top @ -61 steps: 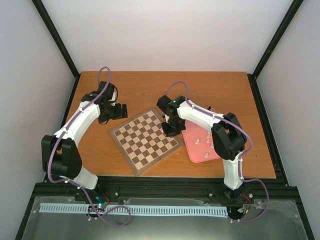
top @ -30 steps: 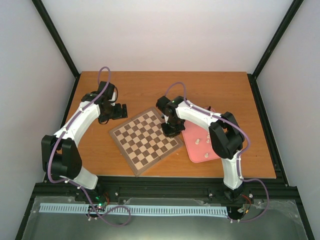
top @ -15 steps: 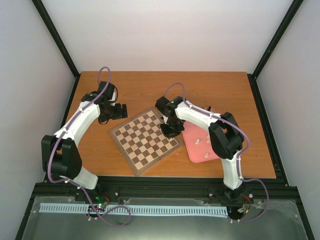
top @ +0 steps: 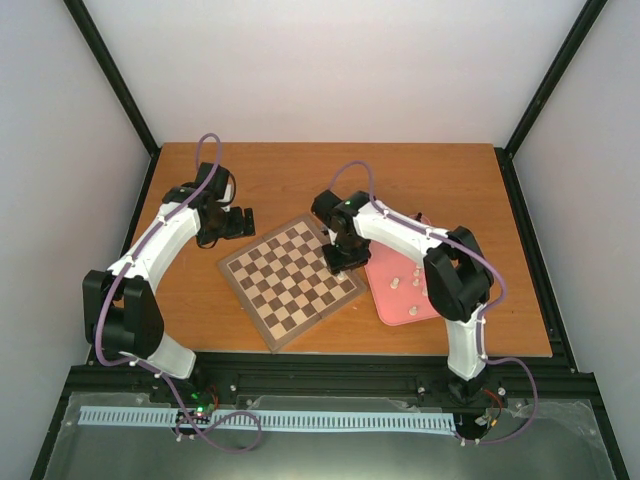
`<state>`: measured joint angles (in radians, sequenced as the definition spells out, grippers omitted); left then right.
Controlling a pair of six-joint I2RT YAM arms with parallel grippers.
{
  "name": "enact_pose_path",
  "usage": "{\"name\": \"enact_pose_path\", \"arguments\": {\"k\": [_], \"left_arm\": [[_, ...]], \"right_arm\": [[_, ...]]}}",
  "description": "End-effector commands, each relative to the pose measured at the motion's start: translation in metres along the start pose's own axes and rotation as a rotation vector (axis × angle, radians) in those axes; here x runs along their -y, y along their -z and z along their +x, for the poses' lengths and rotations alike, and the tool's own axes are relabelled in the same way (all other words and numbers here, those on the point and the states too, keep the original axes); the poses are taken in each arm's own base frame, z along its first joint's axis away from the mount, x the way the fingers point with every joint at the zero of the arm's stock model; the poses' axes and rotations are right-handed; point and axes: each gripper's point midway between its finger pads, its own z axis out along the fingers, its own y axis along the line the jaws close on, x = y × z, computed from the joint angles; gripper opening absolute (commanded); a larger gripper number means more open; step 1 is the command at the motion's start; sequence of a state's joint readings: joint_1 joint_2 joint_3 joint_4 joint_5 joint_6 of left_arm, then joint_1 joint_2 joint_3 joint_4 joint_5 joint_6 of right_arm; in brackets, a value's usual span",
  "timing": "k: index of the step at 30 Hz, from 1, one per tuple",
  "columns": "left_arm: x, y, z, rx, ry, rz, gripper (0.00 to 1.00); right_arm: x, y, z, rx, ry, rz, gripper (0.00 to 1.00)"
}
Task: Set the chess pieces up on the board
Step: Place the chess piece on the chessboard, then pick up the chess piece from the storage box.
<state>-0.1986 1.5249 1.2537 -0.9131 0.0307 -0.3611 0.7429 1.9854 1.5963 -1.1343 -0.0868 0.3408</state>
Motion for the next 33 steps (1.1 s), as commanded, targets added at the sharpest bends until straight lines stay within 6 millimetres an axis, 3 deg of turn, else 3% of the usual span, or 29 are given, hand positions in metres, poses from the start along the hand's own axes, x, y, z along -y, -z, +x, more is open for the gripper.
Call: {"name": "enact_pose_path", "arguments": {"k": [1,6,11,17,24,27,33], "left_arm": [[0.005,0.01,-0.007,0.035,-0.028,0.013,1.0],[0.005,0.011,-0.006,0.036,-0.027,0.015,1.0],[0.007,0.011,-0.007,0.036,-0.025,0.024,1.0],[0.009,0.009,-0.006,0.028,-0.023,0.037,1.0],[0.011,0.007,-0.004,0.018,-0.021,0.048,1.0],[0.012,0.005,-0.002,0.013,-0.02,0.051,1.0],[0.011,0.004,-0.001,0.015,-0.024,0.047,1.0]], "right_arm": [[0.002,0.031,-0.003,0.081,-0.003,0.027,0.49],[0.022,0.065,0.004,0.148,-0.058,0.065,0.52],[0.073,0.087,0.029,0.162,-0.221,0.128,0.53],[0.132,0.071,0.076,0.103,-0.446,0.154,0.52],[0.162,0.045,0.115,0.037,-0.642,0.092,0.52],[0.169,0.038,0.12,0.038,-0.717,0.047,0.51],[0.174,0.039,0.113,0.062,-0.71,0.06,0.48]]}}
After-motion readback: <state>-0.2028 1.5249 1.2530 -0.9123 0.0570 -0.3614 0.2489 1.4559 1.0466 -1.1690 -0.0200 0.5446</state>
